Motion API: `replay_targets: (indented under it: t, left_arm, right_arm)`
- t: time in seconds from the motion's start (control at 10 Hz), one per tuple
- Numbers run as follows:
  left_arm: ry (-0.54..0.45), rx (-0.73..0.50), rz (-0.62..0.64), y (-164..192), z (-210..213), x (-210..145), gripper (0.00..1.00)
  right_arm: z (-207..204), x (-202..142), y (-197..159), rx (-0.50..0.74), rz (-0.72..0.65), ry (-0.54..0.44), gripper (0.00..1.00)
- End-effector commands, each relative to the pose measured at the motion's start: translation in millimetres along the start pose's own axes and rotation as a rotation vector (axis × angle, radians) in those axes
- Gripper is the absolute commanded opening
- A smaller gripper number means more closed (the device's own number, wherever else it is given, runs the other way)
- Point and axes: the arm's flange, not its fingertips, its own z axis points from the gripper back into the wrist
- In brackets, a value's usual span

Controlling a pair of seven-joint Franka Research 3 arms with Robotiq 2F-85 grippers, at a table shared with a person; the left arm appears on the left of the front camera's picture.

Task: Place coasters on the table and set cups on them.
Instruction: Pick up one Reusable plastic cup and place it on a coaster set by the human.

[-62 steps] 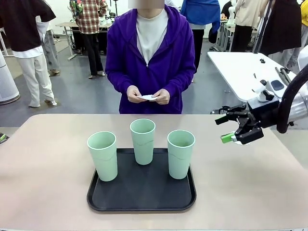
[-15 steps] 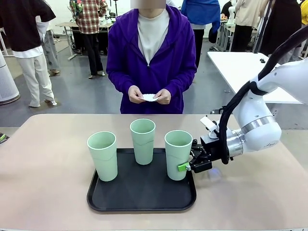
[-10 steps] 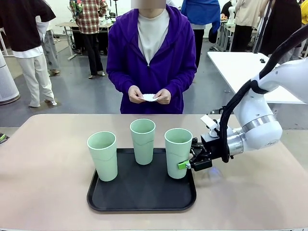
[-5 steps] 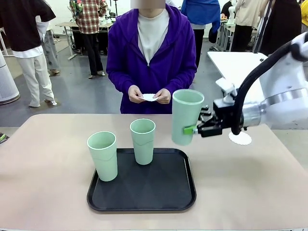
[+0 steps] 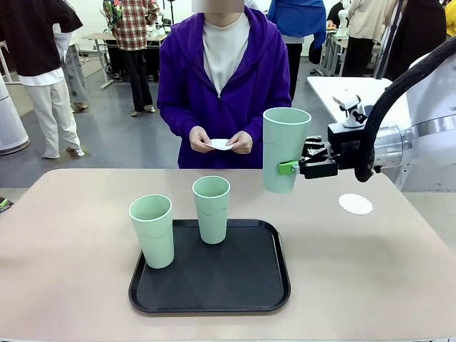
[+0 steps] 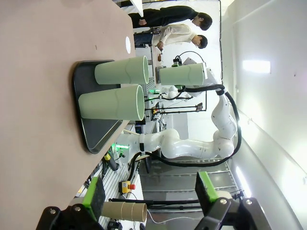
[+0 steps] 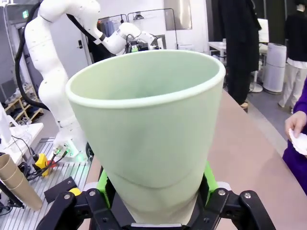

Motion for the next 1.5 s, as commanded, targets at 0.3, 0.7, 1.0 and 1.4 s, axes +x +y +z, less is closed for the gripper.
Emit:
replay_targets:
  t: [0.3,0.7,1.0,1.4]
  left_arm:
    - [0.003,-0.012,-0.018,-1,2,0,1.0]
    - [0.003,-0.012,-0.018,-1,2,0,1.0]
    - [0.003,-0.012,-0.018,-1,2,0,1.0]
    - [0.003,-0.012,-0.018,-1,2,0,1.0]
  right_arm:
    - [13,-3,-17,-0.024,-0.005,-0.023,0.84]
    - [147,-7,-74,-0.278,0.027,-0.09,0.84]
    - [216,-14,-87,-0.411,-0.006,-0.089,0.84]
    - [247,-24,-104,-0.474,-0.041,-0.068,0.84]
